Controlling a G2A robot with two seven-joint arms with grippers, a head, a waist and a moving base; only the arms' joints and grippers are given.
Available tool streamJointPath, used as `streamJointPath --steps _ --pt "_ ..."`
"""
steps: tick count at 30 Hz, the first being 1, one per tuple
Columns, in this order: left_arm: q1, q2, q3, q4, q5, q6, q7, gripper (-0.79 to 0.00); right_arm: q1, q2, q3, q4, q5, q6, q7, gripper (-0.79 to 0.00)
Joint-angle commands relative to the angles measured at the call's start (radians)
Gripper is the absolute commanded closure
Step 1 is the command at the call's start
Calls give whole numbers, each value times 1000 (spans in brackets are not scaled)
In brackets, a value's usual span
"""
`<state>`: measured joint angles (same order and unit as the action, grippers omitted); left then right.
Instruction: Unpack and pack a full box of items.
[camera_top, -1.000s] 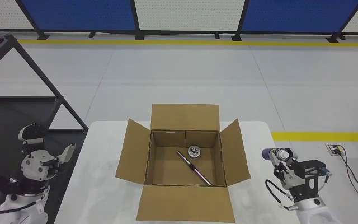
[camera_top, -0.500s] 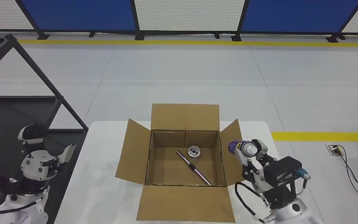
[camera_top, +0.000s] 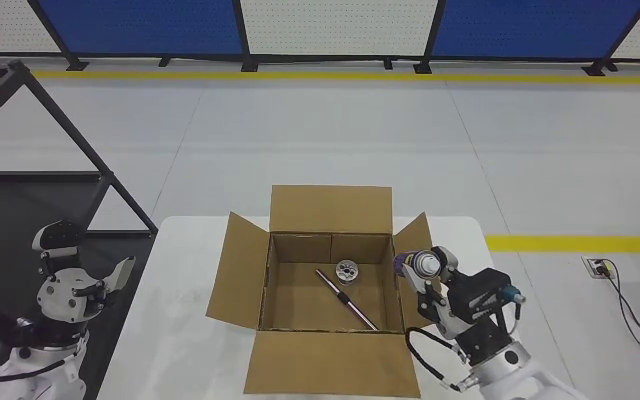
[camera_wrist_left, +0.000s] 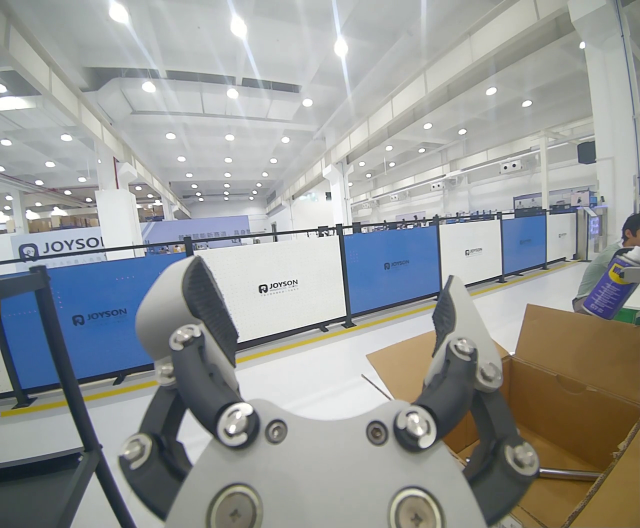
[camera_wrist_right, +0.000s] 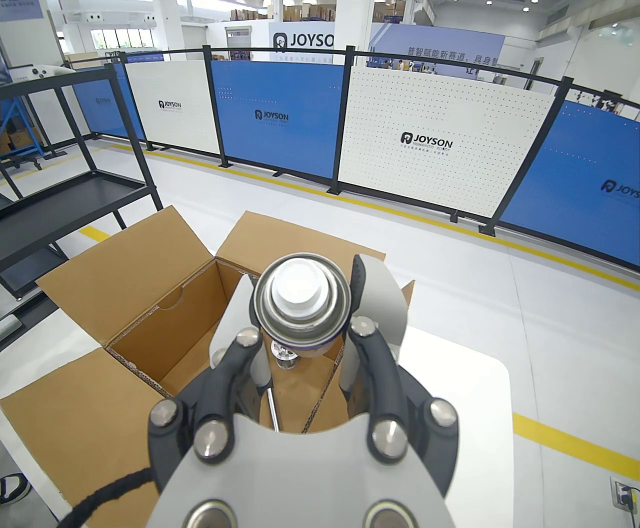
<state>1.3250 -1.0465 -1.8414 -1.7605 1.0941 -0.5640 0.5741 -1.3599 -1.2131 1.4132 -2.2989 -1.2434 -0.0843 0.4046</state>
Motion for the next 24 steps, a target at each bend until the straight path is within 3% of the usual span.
streamJointPath --steps 1,6,11,17,24 --pt "0 0 0 0 0 0 0 -785 5 -1 -19 20 -1 -21 -21 0" --pt "0 0 0 0 0 0 0 -785 129 -10 -129 117 24 -86 23 0" --pt "0 0 0 0 0 0 0 -785 306 -33 -270 252 25 -57 127 0" --pt "0 0 0 0 0 0 0 -785 427 -67 -392 390 -36 127 207 0" --pt "0 0 0 0 0 0 0 -785 432 -88 -435 441 -125 311 317 0"
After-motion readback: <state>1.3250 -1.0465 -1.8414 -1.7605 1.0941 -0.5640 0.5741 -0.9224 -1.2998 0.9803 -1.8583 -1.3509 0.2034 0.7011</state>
